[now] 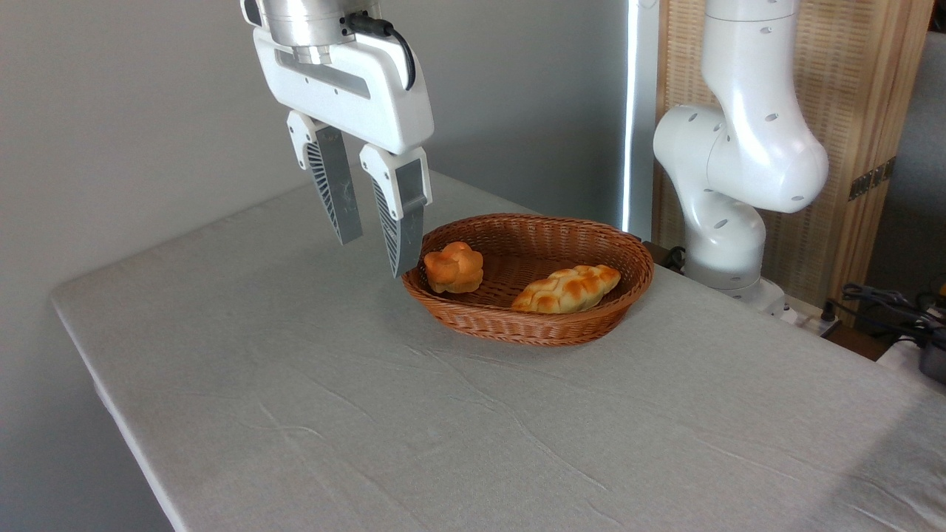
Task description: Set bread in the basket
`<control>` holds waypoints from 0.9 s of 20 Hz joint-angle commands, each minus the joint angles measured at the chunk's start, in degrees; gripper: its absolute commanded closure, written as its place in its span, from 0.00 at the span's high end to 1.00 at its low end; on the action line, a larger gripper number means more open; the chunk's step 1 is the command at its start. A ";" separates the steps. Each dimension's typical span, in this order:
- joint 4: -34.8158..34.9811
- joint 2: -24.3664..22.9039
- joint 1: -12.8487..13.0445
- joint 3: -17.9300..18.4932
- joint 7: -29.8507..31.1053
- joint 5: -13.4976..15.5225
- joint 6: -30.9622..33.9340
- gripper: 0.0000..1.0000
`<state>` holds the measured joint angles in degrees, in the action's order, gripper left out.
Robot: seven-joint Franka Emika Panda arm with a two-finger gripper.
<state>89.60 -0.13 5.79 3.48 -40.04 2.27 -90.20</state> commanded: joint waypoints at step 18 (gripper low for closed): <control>-0.31 0.40 -3.86 -3.57 -0.92 0.98 -0.15 1.00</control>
